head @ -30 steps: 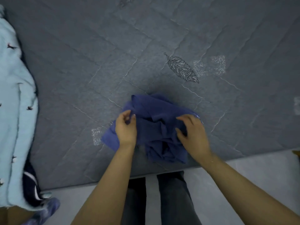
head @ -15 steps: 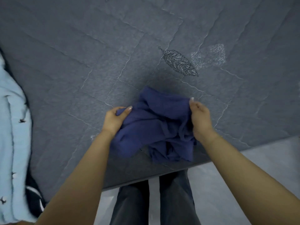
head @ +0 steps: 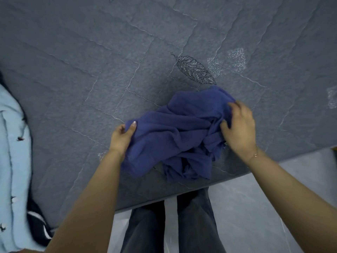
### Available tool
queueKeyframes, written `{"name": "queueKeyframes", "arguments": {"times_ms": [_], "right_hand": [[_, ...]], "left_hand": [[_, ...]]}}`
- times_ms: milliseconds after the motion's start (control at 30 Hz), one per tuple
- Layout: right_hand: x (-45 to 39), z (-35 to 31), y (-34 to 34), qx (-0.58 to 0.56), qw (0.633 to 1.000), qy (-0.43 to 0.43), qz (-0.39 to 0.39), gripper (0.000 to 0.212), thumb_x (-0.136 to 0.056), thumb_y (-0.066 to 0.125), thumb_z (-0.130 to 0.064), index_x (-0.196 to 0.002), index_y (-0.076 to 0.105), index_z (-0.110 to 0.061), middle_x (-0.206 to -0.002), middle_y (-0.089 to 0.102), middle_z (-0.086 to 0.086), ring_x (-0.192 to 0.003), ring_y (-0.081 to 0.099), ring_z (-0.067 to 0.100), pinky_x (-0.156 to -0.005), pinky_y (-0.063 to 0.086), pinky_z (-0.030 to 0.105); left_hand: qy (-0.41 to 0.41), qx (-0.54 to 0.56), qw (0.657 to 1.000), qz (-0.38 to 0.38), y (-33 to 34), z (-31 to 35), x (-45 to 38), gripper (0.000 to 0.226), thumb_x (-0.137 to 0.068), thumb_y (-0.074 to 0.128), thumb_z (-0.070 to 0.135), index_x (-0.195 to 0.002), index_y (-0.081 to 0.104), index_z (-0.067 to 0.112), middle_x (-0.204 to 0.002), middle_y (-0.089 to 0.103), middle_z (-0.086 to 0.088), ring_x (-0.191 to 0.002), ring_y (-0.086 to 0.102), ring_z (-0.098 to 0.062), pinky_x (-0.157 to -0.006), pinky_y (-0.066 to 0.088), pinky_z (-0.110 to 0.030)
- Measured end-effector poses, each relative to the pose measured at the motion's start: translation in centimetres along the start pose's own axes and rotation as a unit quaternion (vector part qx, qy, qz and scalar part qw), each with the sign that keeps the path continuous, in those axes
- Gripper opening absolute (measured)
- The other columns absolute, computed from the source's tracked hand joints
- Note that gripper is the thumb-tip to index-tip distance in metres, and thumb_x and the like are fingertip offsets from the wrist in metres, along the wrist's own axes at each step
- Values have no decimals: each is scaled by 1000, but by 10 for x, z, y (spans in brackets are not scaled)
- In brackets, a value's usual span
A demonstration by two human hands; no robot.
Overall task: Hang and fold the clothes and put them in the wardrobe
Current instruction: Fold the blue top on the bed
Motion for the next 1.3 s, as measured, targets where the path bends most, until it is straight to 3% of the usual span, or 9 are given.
{"name": "queueKeyframes", "arguments": {"times_ms": [167,333,433,567,700,800,933,1067,1300], "right_hand": [[-28,-76,34,20,977,-182,-106,38,-96,49,-13,-133,56,-7,-151,40,10,-141,35,28,-114,24,39],[-54,-116,80,153,923,-302,-185,65,-100,42,-23,-156,10,-18,-164,5,0,-150,8,18,-120,8,39],[-54,-121,85,224,914,-282,-185,74,-92,53,-21,-155,14,-18,-156,24,9,-137,31,28,-103,29,37],[-38,-109,69,184,941,-157,-237,45,-94,47,-13,-139,42,-14,-122,62,12,-109,60,31,-76,37,32],[-1,-85,6,-29,977,-20,-210,18,-92,58,-19,-91,66,-2,-88,68,14,-87,64,22,-69,46,35],[38,-75,-71,-274,952,56,-122,19,-87,71,-18,-72,63,-10,-62,60,-5,-63,49,8,-56,44,26],[88,-74,-165,-395,916,63,-19,7,-87,68,-2,-82,65,-6,-73,62,-1,-66,51,2,-61,43,15],[136,-82,-235,-459,886,62,25,9,-87,68,-3,-83,62,-8,-73,61,-2,-69,53,6,-61,43,13],[192,-109,-311,-546,834,46,-70,48,-67,84,-19,-97,57,8,-86,65,13,-80,58,20,-68,44,30]], "left_hand": [[-41,40,998,15,3,-14,9,34,-94,61,34,-73,55,8,-77,55,-12,-77,49,-19,-69,44,-35],[47,132,990,10,1,8,32,33,-97,58,28,-66,52,18,-65,51,5,-65,47,-7,-63,42,-28],[65,204,977,-2,-9,30,52,22,-96,60,27,-86,60,7,-82,53,-8,-79,49,-19,-73,43,-36],[102,263,959,-4,-41,68,78,21,-96,60,25,-95,64,4,-90,63,-16,-84,57,-22,-75,49,-35],[154,233,959,-45,-74,116,113,20,-93,62,33,-88,70,16,-87,70,-8,-79,63,-17,-68,53,-30],[184,215,957,-68,-98,153,146,24,-93,62,37,-88,69,14,-84,64,-11,-77,56,-21,-67,45,-36],[235,190,949,-90,-120,198,189,17,-98,56,25,-97,70,15,-57,63,10,-43,51,0,-42,39,-10],[294,142,936,-130,-137,238,232,14,-96,58,22,-94,70,16,-73,69,9,-66,59,-2,-55,47,-15],[377,112,896,-207,-159,311,299,16,-94,62,27,-85,73,20,-78,72,4,-72,63,-5,-61,50,-16]]}}
Point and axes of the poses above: each hand's wrist, its own x-axis away from the middle knuckle, its own y-axis out of the palm, z = x × y, the point moved 6 cm from there along -x, towards the middle knuckle
